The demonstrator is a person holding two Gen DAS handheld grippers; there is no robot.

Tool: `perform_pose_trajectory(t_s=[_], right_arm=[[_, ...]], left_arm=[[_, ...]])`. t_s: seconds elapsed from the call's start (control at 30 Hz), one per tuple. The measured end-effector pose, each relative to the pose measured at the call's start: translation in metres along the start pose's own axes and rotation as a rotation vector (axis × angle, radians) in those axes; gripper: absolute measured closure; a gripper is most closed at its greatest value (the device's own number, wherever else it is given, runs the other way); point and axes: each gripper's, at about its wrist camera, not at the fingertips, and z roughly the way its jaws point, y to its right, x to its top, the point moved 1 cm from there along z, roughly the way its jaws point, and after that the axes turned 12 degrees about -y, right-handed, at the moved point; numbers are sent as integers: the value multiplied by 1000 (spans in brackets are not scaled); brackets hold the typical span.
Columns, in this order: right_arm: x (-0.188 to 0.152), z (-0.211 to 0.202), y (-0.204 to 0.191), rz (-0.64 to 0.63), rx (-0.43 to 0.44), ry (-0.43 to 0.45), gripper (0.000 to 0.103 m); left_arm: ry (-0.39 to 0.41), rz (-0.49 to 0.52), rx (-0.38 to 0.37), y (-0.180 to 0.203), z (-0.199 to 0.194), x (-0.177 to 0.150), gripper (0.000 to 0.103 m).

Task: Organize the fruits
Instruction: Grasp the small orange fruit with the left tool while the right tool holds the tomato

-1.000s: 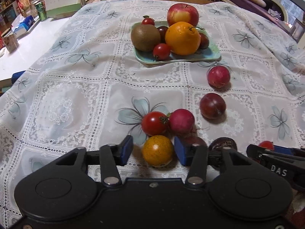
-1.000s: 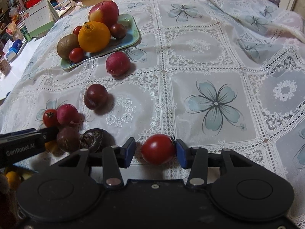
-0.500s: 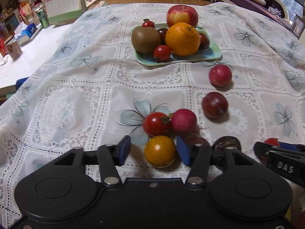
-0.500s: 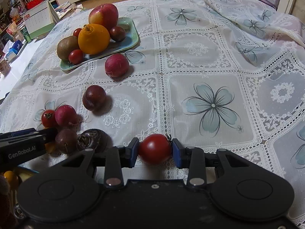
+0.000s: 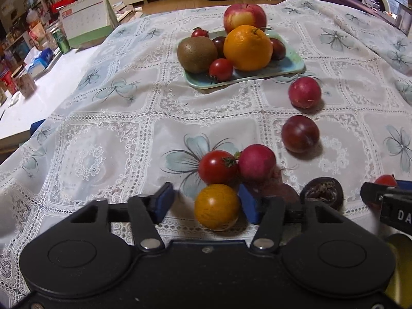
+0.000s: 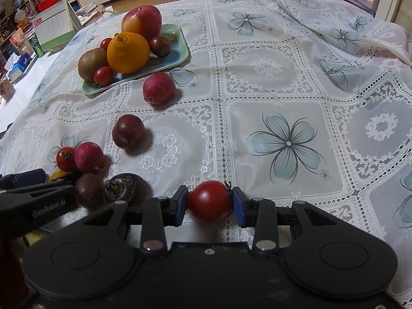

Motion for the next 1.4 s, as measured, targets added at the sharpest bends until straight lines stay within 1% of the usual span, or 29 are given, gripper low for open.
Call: perform_pose_trajectory(t_s=[0.03,0.07,0.1,0.6,0.67,0.77,0.8,1.0,1.1,1.27,1.4], right_arm=[[0,0,0,-1,-1,1,64],[0,0,0,-2,-2,2,64],[0,0,0,-3,-2,2,64],[-1,0,-1,-6,-2,6,65],[-1,1,-1,-6,-2,6,65],[-1,0,0,-1,6,3,65],[-1,0,1,1,8,2,65],[-1,-1,3,9,20,2,65],[-1,-2,4,16,32,3,65],[-2,-5,4,26,24,10,66],[-5,-17,3,33,12,35,66]], left_arm=[[-4,7,-13,1,0,0,58],[-20,10,-29,1,1,0,57],[-22,5,-27,2,1,0,57],[-26,-1,-44,-1,0,0,57],[-46,-13,-73,-6,-2,2,57],[-87,-51,-155,-20,-6,9,57],[-91,-64,-169,-24,-8,11,57],[-55,-101,-156,-45,-25,19,57],[-41,-101,-150,-49,-35,16,57],[-2,-62,-149,-43,-60,-1,57],[20,-32,-144,-36,-76,-19,57]])
